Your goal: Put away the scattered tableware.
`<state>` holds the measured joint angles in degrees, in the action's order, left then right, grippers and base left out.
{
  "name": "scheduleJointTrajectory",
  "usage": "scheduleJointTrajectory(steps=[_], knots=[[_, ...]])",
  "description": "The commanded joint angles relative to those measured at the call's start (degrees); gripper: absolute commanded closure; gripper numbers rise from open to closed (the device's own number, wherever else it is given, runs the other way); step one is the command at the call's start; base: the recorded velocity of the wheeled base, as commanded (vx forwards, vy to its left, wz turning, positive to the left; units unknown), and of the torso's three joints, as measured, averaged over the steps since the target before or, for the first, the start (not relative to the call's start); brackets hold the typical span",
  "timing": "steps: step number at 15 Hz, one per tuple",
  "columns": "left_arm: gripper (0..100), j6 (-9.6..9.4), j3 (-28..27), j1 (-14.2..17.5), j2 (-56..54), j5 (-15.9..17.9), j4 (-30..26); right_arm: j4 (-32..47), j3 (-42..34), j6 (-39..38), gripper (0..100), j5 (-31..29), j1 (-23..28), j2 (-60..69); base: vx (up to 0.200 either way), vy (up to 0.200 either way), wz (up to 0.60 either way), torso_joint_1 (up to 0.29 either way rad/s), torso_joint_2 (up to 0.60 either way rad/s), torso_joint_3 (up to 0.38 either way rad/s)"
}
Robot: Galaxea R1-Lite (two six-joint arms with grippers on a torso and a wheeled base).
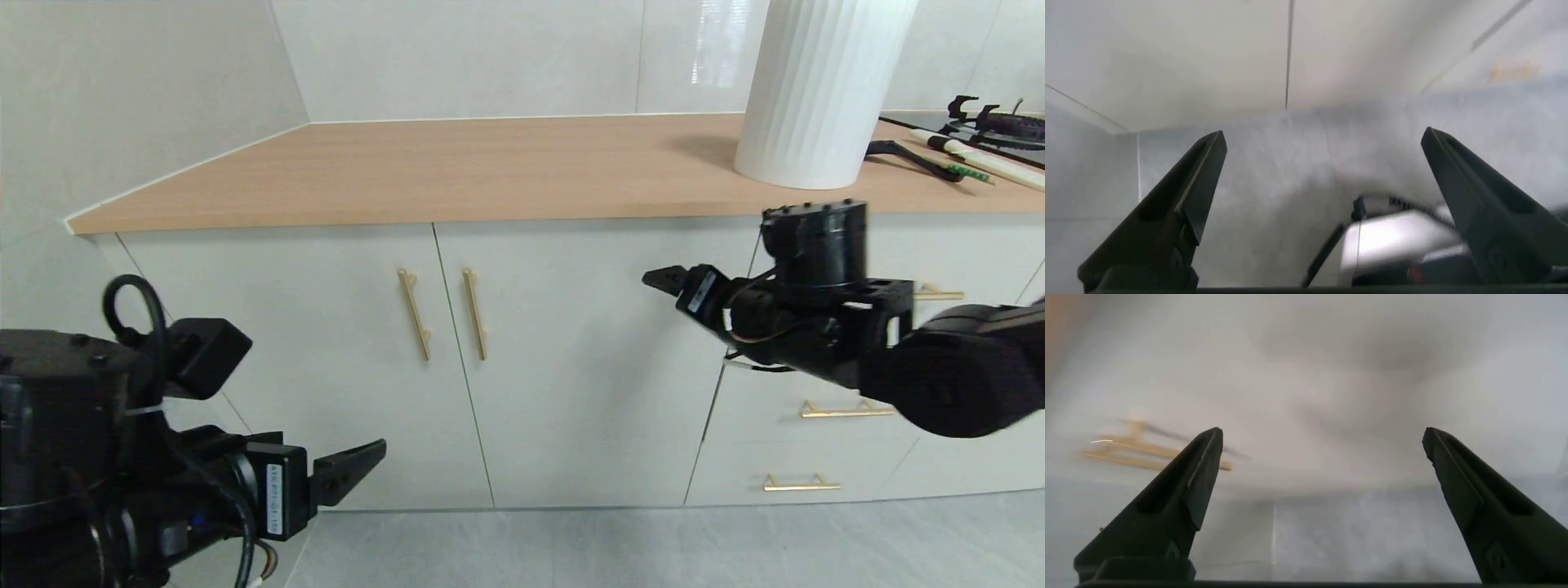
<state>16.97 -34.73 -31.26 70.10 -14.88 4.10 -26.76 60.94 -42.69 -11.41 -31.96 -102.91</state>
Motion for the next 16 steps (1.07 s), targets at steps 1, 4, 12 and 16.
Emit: scheduleJointTrajectory(steps=[1, 4, 12, 16], knots=[[0, -0.01, 2.1, 2.3, -10.5, -0.5, -0.8, 0.1, -13.2, 8.9, 0, -4.0, -0.1, 22.3, 0.000, 0.000, 0.00, 0.000, 0.00, 0.000], [0, -2.38, 10.1, 5.4, -26.9, -0.7, -1.1, 0.2, -24.7, 21.0, 0, -9.2, 2.1, 43.1, 0.000, 0.000, 0.00, 0.000, 0.00, 0.000], [0, -20.84, 13.5, 18.3, -64.5, -1.2, -21.1, 14.6, -39.6, 37.2, 0, -9.2, 24.9, 85.3, 0.000, 0.000, 0.00, 0.000, 0.00, 0.000], [0, -18.73, 14.6, 28.9, -65.4, -3.8, -20.5, 24.5, -45.1, 37.1, 0, -9.9, 28.6, 98.3, 0.000, 0.000, 0.00, 0.000, 0.00, 0.000]])
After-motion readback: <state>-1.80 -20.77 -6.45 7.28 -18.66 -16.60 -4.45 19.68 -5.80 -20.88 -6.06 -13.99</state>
